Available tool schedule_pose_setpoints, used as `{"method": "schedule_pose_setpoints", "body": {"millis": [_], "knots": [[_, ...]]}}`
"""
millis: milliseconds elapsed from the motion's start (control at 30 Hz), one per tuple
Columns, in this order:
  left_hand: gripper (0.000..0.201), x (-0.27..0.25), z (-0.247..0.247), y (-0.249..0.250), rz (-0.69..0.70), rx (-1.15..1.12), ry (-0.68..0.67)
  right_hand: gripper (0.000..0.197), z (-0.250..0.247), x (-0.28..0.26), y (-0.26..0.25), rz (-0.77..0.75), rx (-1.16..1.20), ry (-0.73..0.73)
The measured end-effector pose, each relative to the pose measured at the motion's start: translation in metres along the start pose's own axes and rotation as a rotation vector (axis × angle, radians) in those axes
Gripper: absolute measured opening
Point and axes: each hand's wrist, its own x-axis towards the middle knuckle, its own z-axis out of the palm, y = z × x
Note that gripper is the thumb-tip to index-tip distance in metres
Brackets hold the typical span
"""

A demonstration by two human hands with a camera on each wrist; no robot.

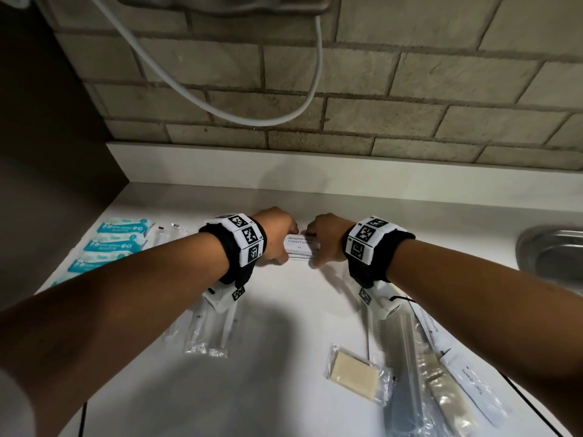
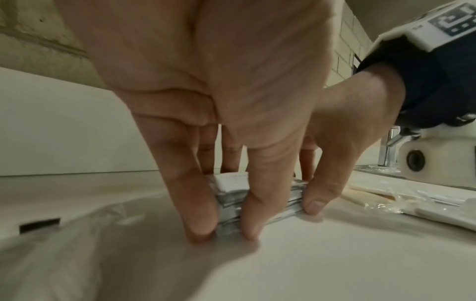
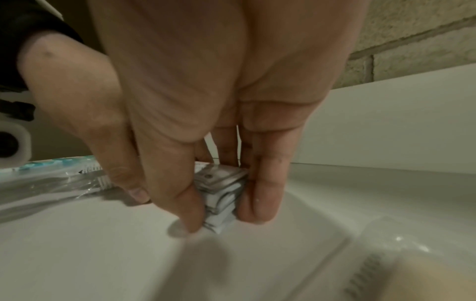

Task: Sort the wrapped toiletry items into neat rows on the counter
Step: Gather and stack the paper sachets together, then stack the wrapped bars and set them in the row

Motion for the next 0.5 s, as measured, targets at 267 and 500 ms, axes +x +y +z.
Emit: {"method": "schedule_pose_setpoints", "body": {"millis": [267, 500], "knots": [[0.042, -0.0002, 0.0021, -0.0018, 0.011, -0.012, 0.013, 0.035, -0.0017, -0.0011, -0.0006, -0.002, 0.016, 0.002], [0.052, -0.0021, 0.0036, -0.0028, 0.011, -0.030, 0.018, 0.043, -0.0019, -0.0090, -0.0011, 0.002, 0.023, 0.002]]}}
